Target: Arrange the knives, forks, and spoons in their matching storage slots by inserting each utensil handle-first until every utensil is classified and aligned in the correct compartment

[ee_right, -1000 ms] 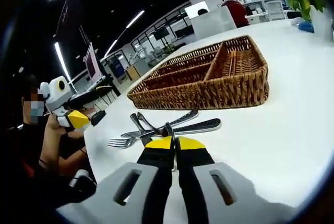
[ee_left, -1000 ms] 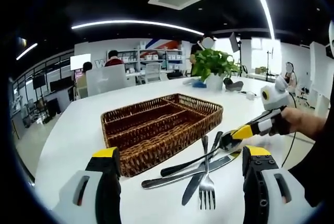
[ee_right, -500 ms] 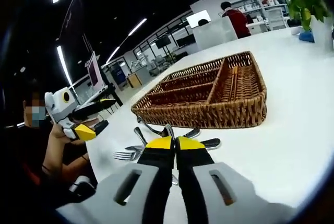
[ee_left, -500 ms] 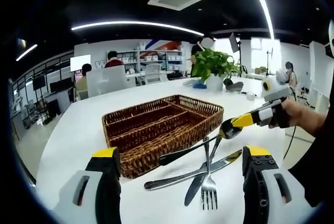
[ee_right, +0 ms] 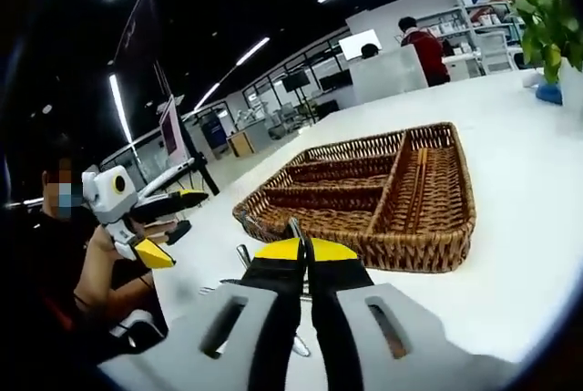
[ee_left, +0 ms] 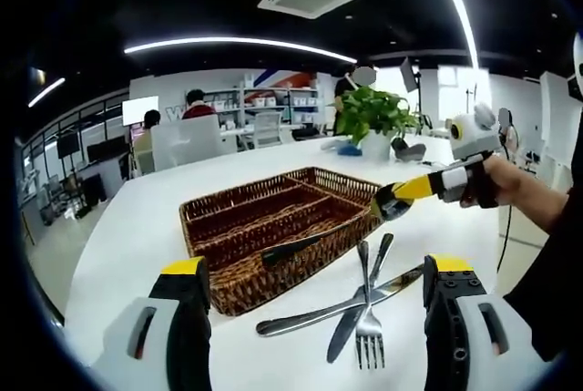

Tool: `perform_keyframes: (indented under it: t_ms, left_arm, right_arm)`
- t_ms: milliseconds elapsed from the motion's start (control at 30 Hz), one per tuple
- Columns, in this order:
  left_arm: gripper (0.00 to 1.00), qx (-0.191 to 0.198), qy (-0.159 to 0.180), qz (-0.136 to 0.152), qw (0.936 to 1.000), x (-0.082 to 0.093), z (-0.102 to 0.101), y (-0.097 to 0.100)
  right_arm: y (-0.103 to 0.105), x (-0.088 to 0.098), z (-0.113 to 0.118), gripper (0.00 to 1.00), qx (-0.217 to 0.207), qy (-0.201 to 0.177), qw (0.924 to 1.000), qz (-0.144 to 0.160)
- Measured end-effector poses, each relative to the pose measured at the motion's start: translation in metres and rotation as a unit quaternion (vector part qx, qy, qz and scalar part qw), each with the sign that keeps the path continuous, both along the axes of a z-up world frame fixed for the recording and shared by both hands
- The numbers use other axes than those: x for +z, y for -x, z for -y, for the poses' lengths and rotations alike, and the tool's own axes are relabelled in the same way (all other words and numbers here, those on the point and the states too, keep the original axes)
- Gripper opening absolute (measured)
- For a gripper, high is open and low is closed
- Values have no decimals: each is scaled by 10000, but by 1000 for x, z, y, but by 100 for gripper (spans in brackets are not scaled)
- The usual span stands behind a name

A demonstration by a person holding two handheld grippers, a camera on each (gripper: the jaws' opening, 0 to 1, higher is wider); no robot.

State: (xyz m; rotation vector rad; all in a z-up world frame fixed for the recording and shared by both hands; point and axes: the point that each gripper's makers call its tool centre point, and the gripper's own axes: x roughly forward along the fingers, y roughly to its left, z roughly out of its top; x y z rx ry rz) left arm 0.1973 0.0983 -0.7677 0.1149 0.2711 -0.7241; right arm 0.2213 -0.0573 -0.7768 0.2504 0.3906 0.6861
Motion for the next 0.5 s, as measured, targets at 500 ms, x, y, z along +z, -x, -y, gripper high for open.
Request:
perform_keyframes:
  t_ms: [500]
  left_arm:
    - [99, -61, 59, -8, 10000, 2, 4, 0]
  right_arm:
    - [-41, 24, -2, 0, 85, -63, 9998, 171]
